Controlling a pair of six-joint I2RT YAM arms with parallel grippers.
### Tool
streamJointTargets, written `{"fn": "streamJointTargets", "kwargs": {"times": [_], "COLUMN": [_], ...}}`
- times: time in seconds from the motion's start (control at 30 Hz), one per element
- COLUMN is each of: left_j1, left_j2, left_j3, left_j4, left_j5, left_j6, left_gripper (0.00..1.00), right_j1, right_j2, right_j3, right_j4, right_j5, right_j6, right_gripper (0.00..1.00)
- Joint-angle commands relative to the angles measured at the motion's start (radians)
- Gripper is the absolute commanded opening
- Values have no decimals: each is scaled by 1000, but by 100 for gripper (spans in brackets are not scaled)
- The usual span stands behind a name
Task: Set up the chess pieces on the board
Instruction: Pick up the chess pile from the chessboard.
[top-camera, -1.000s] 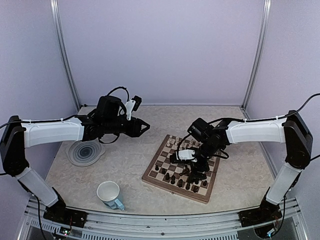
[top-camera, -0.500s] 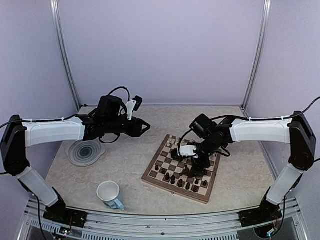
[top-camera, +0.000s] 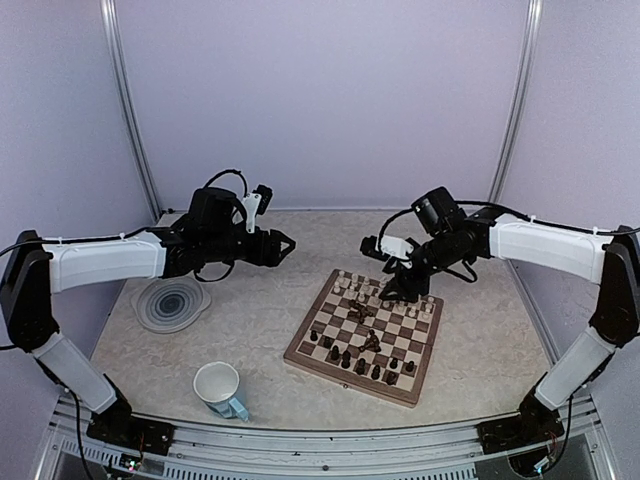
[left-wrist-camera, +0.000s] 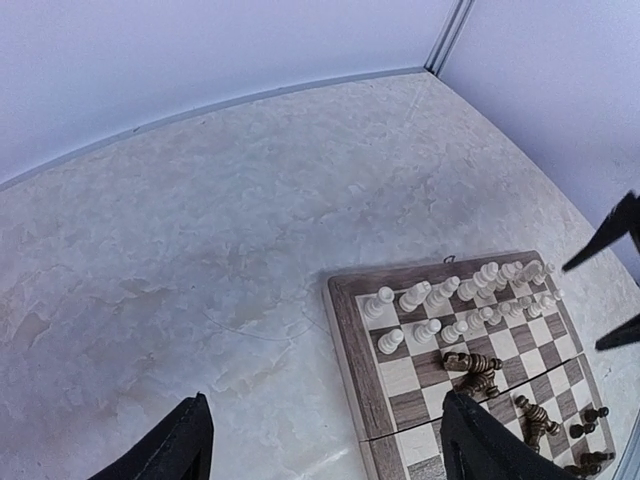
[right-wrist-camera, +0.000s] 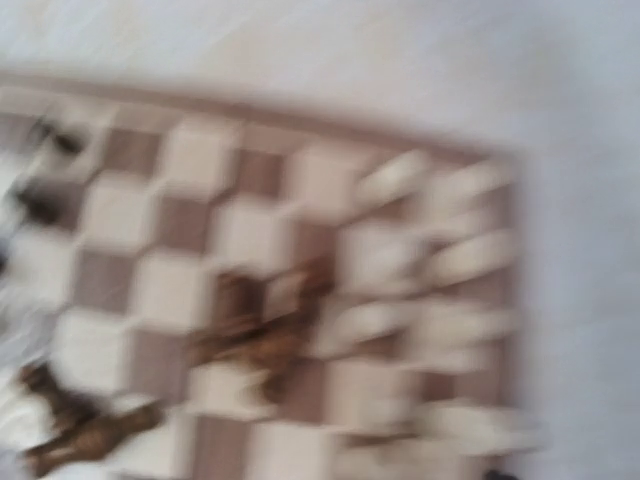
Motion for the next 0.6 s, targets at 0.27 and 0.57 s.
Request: {"fn": "streamJointTargets", "kwargs": {"times": [0.27, 0.57], "left_j1": [2, 1], "left_j2": [-9, -10], "left_j3": [2, 11], "left_j4": [22, 10], "left_j5": [-5, 4], "left_j6": [-3, 0], "left_gripper": [74, 72], "right_j1": [136, 167], "right_j2": [146, 220], "right_j3": [-111, -91], "right_j4": [-93, -106], "right_j5": [-54, -8], "right_j6": [26, 32], "right_gripper": [61, 61]}}
